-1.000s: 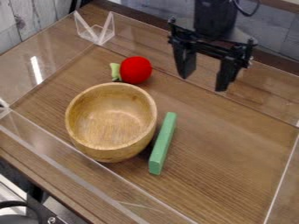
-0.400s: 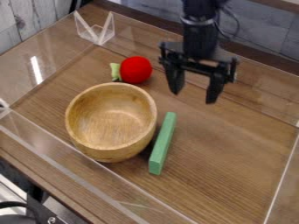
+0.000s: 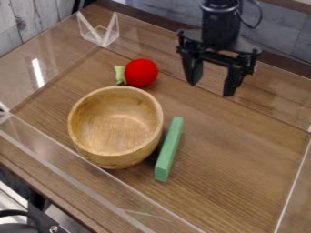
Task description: Move the red fruit to the left
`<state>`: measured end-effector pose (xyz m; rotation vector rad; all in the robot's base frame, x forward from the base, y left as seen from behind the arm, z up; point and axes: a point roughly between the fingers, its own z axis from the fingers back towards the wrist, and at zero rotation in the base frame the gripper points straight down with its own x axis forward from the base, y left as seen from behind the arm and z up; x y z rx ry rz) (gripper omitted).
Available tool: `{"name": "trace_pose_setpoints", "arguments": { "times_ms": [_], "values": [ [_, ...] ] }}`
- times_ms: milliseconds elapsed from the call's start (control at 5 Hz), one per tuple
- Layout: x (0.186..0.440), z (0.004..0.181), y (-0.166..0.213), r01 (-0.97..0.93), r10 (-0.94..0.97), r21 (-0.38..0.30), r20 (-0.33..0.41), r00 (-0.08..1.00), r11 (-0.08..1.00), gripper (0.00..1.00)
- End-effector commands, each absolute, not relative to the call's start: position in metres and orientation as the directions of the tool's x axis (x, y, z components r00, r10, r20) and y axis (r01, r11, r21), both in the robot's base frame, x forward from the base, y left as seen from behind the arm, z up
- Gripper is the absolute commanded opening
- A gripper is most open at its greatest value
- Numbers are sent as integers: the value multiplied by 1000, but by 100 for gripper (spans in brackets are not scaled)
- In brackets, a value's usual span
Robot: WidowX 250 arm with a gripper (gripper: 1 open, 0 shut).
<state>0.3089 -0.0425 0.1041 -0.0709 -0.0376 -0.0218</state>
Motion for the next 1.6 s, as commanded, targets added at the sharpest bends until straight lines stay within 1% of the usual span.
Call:
{"name": "trace_pose_setpoints", "arguments": {
  "times_ms": [0, 200, 400, 600, 800, 1000, 1200, 1400],
  "values": [
    [311, 132, -48, -37, 46, -84, 106, 993, 996, 100],
    [309, 134, -55, -91, 99, -84, 94, 991, 992, 100],
    [308, 125, -38, -72, 79, -79, 91, 993, 994, 100],
    [303, 122, -17, -38, 46, -92, 92, 995, 995, 100],
    [304, 117, -29, -19, 28, -90, 100, 995, 996, 100],
    [299, 119, -28, -36, 44, -83, 101, 994, 996, 100],
    [297, 124, -27, -36, 46, -77, 125, 991, 996, 100],
    [301, 120, -16, -18, 28, -69, 146, 989, 997, 100]
  ]
}}
